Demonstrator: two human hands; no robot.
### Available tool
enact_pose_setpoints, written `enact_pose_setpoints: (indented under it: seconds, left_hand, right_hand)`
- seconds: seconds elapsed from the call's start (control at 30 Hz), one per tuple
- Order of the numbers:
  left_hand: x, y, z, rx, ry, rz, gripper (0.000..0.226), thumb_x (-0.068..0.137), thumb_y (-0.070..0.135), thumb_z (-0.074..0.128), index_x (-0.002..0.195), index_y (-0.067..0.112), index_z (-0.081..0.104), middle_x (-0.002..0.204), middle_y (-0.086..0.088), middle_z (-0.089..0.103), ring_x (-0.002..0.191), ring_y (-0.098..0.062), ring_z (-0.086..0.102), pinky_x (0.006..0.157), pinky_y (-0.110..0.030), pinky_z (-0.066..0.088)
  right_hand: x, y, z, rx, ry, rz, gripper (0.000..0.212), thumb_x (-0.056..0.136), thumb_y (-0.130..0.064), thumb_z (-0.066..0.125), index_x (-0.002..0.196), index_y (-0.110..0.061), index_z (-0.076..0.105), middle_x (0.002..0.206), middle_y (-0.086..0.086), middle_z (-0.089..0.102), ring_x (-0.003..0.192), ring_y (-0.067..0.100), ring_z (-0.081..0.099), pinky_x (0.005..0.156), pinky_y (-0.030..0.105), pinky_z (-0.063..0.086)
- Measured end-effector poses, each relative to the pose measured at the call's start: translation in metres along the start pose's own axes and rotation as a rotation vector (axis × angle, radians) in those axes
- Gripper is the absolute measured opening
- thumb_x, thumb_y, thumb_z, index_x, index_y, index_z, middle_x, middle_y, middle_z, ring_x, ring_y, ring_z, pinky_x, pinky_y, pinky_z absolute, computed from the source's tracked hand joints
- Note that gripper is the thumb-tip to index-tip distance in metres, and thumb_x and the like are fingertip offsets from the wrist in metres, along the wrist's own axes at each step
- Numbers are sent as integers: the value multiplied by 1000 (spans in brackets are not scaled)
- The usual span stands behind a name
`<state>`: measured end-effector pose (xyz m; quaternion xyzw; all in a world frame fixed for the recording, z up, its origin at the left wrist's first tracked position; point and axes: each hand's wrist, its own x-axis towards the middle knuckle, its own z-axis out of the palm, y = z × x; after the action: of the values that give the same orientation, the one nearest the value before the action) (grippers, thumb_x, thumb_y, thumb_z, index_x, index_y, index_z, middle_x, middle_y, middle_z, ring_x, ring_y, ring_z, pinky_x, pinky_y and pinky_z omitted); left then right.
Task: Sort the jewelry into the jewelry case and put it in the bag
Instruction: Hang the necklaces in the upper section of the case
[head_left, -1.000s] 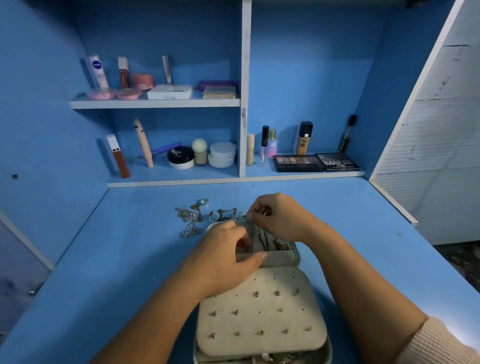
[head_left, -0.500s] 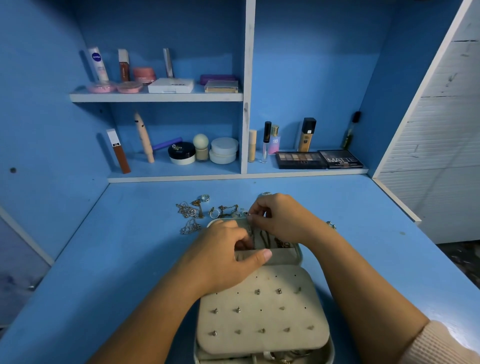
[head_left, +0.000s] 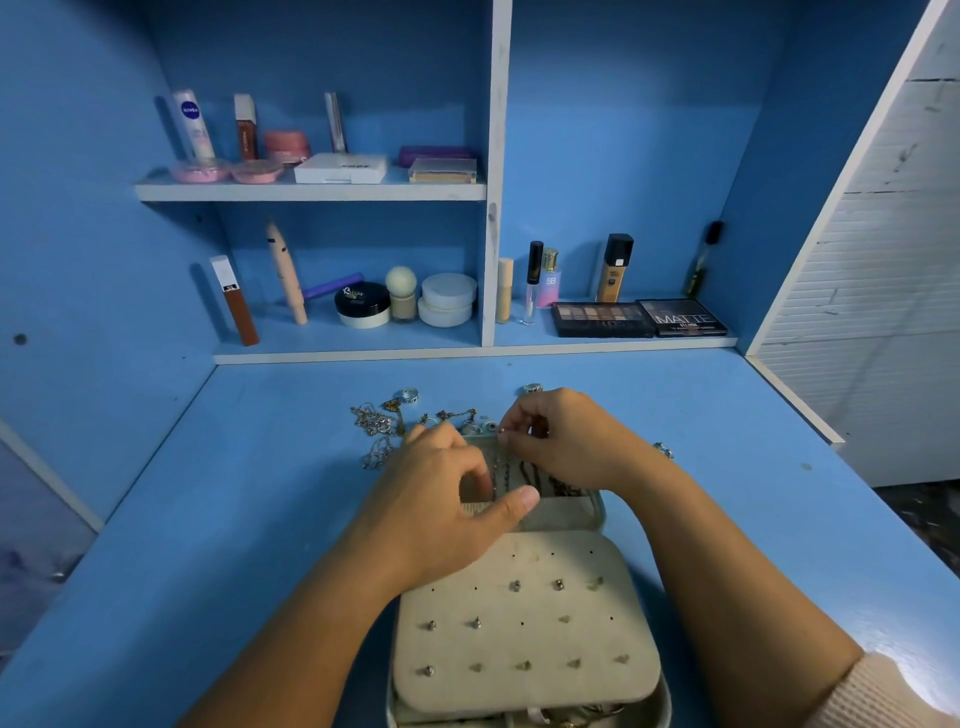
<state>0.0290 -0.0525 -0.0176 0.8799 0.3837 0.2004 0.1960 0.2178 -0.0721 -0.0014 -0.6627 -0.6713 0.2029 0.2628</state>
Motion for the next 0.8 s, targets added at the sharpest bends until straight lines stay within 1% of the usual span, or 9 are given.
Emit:
enact_pose_setpoints:
  seconds: [0.1, 0.2, 0.37, 0.43, 0.5, 0.57, 0.63, 0.7, 0.8]
  left_hand:
    - [7, -7, -2, 14, 179, -24, 21, 83, 47, 63, 93, 29, 61, 99, 14, 49, 102, -9, 41, 90, -32, 42]
    - [15, -14, -1, 1, 110, -57, 28, 86, 44, 65, 109, 30, 67, 104, 14, 52, 108, -12, 40, 96, -37, 40]
    - [21, -9, 6, -157, 49, -113, 13, 82, 48, 68, 88, 37, 71, 97, 23, 52, 107, -12, 43, 97, -44, 39]
    - [21, -9, 6, -176, 83, -131, 7, 82, 47, 68, 79, 40, 66, 99, 21, 53, 108, -13, 45, 98, -45, 38]
    - [20, -10, 7, -160, 108, -178, 12, 83, 47, 66, 73, 43, 62, 102, 19, 54, 109, -13, 42, 99, -43, 36]
    - [21, -9, 8, -125, 156, -233, 13, 84, 48, 66, 75, 39, 67, 104, 17, 55, 110, -14, 39, 96, -40, 36]
    - [23, -8, 10, -82, 213, -292, 17, 84, 49, 66, 81, 34, 73, 104, 16, 55, 110, -16, 38, 92, -37, 33]
    - [24, -6, 11, -23, 236, -342, 20, 83, 50, 67, 83, 32, 75, 106, 15, 54, 112, -18, 36, 88, -34, 28]
    - [25, -2, 11, 134, 211, -346, 23, 82, 54, 65, 85, 33, 74, 111, 14, 51, 115, -20, 33, 87, -35, 26]
  right_hand:
    - [-4, -4, -6, 121, -56, -15, 8, 88, -25, 63, 84, -22, 69, 77, 0, 65, 64, 8, 54, 63, 26, 46]
    - [-7, -7, -9, 202, -95, -43, 8, 89, -24, 63, 83, -21, 69, 79, 11, 67, 65, 14, 53, 64, 32, 48]
    - [-8, -6, -8, 194, -72, -42, 10, 89, -29, 64, 84, -22, 70, 80, 11, 67, 72, 28, 57, 67, 40, 50]
    - [-8, -4, -7, 176, -54, -12, 11, 88, -31, 64, 85, -22, 69, 78, 7, 67, 65, 20, 55, 61, 33, 47]
    - [-8, -1, -5, 149, -25, 19, 12, 88, -31, 65, 86, -20, 69, 73, -1, 65, 53, 2, 47, 53, 17, 39]
    - [-8, 0, -2, 110, 17, 55, 11, 88, -31, 65, 86, -21, 69, 69, -7, 62, 49, -1, 45, 48, 9, 34]
    - [-8, -1, 3, 41, 53, 80, 9, 88, -29, 65, 87, -22, 70, 68, -10, 60, 51, -2, 47, 47, 8, 34]
    - [-8, -4, 8, -50, 81, 80, 8, 88, -27, 64, 91, -22, 69, 73, -10, 62, 59, -1, 51, 50, 7, 37]
    - [-7, -8, 12, -101, 123, 84, 10, 87, -26, 63, 96, -24, 57, 83, -5, 67, 73, 11, 59, 62, 24, 49]
